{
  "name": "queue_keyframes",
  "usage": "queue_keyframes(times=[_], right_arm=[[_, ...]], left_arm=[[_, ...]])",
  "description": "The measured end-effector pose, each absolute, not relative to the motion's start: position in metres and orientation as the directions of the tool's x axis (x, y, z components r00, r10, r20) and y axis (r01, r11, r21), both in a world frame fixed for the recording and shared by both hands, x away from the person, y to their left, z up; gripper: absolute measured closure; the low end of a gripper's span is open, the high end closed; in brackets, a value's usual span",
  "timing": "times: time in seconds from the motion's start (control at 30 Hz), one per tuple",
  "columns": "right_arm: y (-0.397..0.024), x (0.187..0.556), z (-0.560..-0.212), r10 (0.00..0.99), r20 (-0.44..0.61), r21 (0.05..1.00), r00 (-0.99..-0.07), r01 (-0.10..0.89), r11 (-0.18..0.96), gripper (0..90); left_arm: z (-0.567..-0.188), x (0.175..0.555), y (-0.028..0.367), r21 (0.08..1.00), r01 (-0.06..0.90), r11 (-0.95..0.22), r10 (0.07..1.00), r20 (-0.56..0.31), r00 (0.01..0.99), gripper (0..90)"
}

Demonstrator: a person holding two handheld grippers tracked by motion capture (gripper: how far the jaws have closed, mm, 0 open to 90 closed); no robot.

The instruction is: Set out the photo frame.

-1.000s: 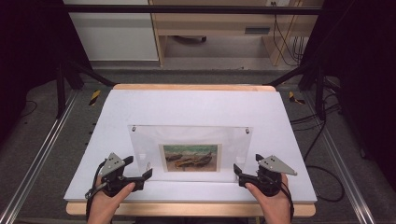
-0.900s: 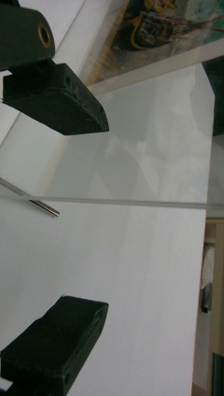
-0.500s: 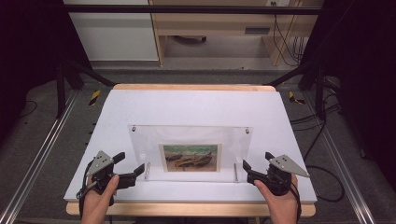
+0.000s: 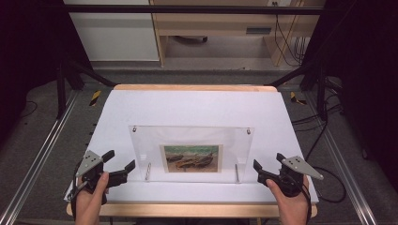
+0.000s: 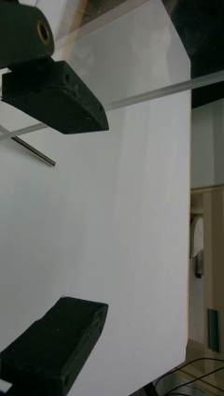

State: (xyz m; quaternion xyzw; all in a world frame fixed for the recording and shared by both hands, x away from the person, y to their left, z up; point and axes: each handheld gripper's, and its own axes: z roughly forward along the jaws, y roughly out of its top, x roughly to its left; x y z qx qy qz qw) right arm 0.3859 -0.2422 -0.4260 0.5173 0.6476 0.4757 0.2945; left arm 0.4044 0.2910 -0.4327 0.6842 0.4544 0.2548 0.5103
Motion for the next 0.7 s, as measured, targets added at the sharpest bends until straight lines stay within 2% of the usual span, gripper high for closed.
queue_keyframes(times=[0.3,0.63,0.7], right_arm=[[-0.253,0.386,-0.429,0.955,0.117,0.912,-0.272,0.41,0.005,12.8],[-0.263,0.393,-0.436,0.974,0.105,0.876,-0.203,0.482,0.006,15.4],[-0.265,0.397,-0.439,0.976,0.105,0.862,-0.193,0.507,0.007,17.1]], left_arm=[[-0.436,0.41,0.311,0.918,0.388,-0.085,0.929,-0.067,0.364,8.0],[-0.438,0.415,0.314,0.888,0.428,-0.169,0.943,0.02,0.331,8.4],[-0.438,0.418,0.316,0.863,0.463,-0.202,0.94,0.038,0.339,8.8]])
